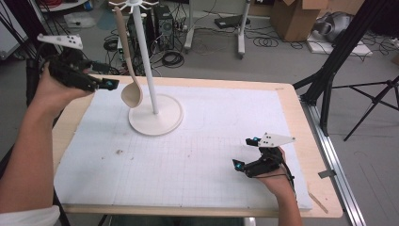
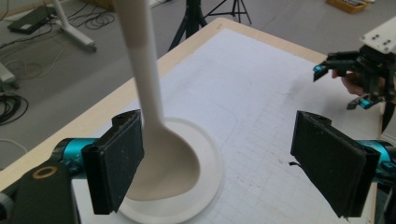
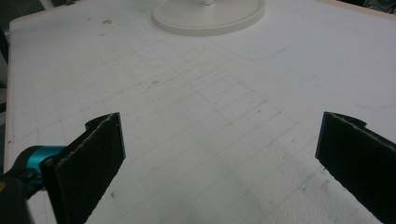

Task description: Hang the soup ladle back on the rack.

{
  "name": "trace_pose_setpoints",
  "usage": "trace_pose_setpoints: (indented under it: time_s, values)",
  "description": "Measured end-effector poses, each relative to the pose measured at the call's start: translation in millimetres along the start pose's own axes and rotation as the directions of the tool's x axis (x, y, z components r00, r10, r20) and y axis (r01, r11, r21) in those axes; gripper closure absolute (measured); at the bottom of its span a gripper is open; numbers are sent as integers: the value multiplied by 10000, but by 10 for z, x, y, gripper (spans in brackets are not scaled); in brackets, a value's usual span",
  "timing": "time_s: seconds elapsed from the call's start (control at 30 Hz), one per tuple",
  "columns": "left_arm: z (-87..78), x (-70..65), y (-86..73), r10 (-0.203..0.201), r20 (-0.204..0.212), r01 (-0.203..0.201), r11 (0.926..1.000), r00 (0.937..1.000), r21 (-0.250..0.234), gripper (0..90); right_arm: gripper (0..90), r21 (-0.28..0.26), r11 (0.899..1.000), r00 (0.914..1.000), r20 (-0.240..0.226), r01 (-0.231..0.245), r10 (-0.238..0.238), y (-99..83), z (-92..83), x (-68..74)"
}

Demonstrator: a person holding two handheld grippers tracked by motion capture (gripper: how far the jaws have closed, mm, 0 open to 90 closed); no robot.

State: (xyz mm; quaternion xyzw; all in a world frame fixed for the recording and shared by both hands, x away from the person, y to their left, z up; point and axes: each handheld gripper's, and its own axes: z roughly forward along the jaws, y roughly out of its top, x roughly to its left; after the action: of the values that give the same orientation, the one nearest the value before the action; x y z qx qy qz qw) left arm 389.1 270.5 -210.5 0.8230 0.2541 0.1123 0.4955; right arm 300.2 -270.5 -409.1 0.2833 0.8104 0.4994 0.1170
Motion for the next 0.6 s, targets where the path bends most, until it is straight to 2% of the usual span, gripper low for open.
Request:
trace_pose_setpoints:
  time_s: [0.2,0.33,0.6]
  values:
    - [24,-41,-253,-219,80,220,9996,9997,-165,142,4,83,10000,10000,-35,34,-33,-1,23,19]
    - [56,-98,-406,-90,249,99,9993,9996,-369,123,4,106,9999,10000,7,53,-54,-3,25,13]
    - [219,-263,-731,59,535,-43,9995,9986,-304,58,4,78,9999,10000,61,64,-64,-4,16,6]
